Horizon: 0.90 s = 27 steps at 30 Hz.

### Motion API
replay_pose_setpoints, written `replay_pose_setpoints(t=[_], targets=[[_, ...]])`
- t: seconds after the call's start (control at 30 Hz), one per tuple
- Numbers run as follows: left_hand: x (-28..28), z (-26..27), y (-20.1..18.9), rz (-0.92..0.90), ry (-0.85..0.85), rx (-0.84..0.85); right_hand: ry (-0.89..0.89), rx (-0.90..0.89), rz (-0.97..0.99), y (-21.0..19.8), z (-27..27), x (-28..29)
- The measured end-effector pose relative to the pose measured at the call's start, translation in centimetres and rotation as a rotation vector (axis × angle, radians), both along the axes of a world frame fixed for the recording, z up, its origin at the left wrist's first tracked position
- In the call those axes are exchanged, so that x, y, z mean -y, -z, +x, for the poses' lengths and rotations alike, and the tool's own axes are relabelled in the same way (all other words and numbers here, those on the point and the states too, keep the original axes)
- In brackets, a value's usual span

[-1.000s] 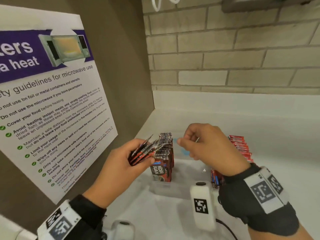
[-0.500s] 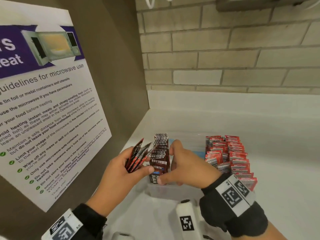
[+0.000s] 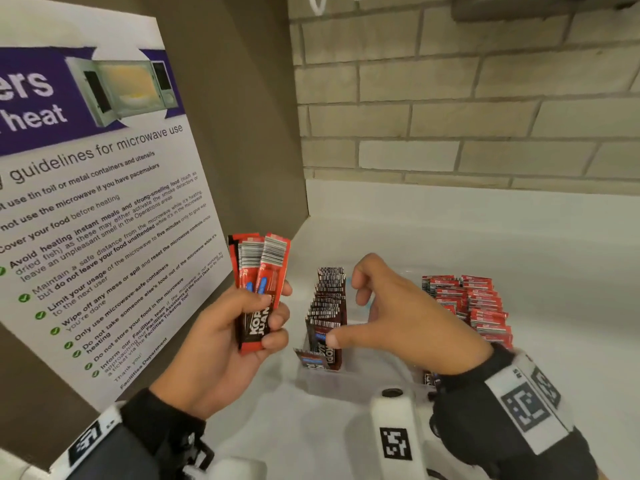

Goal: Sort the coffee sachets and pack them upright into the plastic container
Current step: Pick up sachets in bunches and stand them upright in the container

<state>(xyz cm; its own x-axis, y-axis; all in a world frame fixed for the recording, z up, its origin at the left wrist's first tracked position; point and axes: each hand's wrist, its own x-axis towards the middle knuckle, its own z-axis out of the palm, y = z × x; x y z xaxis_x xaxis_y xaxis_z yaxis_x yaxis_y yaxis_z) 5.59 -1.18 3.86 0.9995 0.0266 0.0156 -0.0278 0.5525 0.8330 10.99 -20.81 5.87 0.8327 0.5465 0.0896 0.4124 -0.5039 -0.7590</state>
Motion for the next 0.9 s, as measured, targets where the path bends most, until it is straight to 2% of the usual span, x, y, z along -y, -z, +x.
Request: replay_pose_setpoints(t=[0.07,0.2,0.3,0.43,0.63,0.77,0.9], targets=[[0.3,-0.1,-0.5,0.026,-0.003,-0.026,0.012,0.044,0.05,-0.2,-0.1,0.0],[1.3,-0.5,-1.3,0.24,-0.003,-0.061,0.059,0.058,0.293,-0.3,0.1,-0.3],[1.7,-1.0,-1.7,0.288,0.075,-0.06,-0.025,0.01,0.472,-0.4,0.2,-0.4],[1.8,-1.2,-2.2,0.247,0.139,-0.052,-0.148,0.118,0.554,-0.6,0.2,-0.2],[2.4,-1.5,-1.9,0.316,0.21,-0.051,-0.151,0.229,0.623,-1.1,0.3,0.3],[2.6,-1.3,-1.7,0.308,0.113,-0.024,-0.11,0.278,0.579,-1.5,0.5,1.0],[2.5,-1.2,-2.1,0.25,-0.064,-0.001,0.045,0.125,0.578,-0.8,1.1,0.9]])
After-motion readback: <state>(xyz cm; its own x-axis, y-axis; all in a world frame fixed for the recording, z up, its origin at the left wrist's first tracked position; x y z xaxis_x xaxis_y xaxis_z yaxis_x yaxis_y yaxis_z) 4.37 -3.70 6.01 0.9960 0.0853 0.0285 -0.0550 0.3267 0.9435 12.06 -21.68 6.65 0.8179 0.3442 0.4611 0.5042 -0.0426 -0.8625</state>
